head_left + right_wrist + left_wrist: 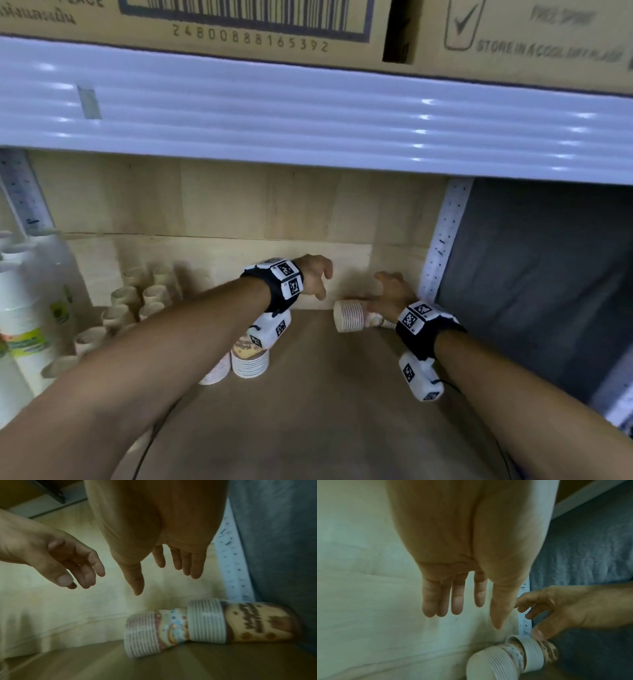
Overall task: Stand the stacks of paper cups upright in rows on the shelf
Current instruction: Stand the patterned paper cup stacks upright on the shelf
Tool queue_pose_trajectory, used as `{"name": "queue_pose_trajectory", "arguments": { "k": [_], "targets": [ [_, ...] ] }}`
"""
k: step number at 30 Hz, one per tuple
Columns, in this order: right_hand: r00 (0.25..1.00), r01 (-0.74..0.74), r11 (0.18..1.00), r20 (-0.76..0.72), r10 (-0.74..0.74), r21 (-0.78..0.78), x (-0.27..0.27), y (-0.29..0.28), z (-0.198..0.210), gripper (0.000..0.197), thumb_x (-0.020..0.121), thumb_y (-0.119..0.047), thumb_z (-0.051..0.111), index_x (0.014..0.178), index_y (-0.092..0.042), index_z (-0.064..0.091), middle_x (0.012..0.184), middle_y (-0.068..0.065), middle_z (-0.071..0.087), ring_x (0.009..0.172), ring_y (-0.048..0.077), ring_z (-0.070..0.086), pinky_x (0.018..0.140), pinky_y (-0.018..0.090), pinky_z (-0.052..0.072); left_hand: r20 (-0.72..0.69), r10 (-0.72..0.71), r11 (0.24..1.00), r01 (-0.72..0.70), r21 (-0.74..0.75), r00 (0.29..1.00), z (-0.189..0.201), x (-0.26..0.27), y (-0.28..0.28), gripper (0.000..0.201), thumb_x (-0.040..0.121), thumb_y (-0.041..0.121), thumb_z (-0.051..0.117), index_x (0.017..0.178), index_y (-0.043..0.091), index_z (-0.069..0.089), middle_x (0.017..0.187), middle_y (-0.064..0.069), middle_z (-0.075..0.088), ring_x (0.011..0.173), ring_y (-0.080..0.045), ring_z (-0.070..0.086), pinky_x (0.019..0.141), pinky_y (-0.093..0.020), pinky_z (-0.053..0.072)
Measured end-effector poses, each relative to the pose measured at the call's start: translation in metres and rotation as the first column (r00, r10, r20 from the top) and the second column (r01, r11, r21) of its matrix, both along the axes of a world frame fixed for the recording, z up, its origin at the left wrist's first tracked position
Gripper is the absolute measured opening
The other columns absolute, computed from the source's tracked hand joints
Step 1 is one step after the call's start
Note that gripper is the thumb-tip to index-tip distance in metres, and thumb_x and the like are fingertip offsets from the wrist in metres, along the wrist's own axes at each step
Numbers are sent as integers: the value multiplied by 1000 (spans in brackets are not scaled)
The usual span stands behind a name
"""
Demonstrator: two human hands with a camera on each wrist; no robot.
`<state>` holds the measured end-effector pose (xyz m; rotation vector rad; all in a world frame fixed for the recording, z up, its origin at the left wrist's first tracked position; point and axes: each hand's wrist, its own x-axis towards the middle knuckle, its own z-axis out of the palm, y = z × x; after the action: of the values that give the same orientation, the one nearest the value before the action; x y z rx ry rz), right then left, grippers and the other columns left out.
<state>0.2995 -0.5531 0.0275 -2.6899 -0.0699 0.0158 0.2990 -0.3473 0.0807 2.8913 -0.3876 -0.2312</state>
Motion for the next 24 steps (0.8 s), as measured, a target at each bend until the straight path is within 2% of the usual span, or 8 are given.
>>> {"name": "queue_pose_trajectory", "arguments": {
  "k": [3,6,10,16,20,24],
  "targets": [
    [997,68,998,-28,-68,-8,5,-29,-14,89,79,-33,75,150,-19,24,147,14,30,132,35,40,107,45,41,-12,-55,998,55,-31,998,-15,9,-25,53,84,23,73,132,20,49,131,-4,51,112,-23,55,86,-29,45],
    [990,130,991,-56,-131,-23,10,-47,-32,102,73,-36,80,153,-22,18,151,14,26,138,35,33,112,45,34,-5,-95,992,94,-84,996,-32,19,-47,56,83,21,74,133,18,48,130,-7,53,105,-21,55,84,-29,46],
    [986,151,986,-67,-156,-76,23,-63,-56,110,68,-39,80,153,-27,12,148,10,31,136,33,36,111,45,37,-7,-101,988,100,-116,995,-51,33,-70,62,83,22,73,137,18,43,136,-9,48,117,-26,53,93,-33,48],
    [990,122,976,-43,-132,-182,32,-77,-68,101,72,-38,77,152,-25,17,148,10,32,139,34,31,112,50,33,-12,-89,986,87,-140,996,-75,50,-87,78,80,29,76,145,19,34,136,-12,45,123,-31,50,100,-37,46],
    [984,154,967,-62,-169,-204,41,-83,-72,78,89,-37,60,154,-24,18,156,10,24,144,32,26,116,48,26,-16,-101,988,98,-122,995,-89,59,-91,79,78,34,77,145,23,35,137,-9,45,121,-30,51,98,-37,47],
    [992,93,936,-53,-118,-340,45,-92,-86,104,78,-39,73,156,-23,5,159,10,16,144,33,24,115,48,29,12,-102,990,103,-93,995,-101,65,-95,81,78,34,75,148,29,34,137,-8,46,123,-29,51,100,-37,47]
  ]
}}
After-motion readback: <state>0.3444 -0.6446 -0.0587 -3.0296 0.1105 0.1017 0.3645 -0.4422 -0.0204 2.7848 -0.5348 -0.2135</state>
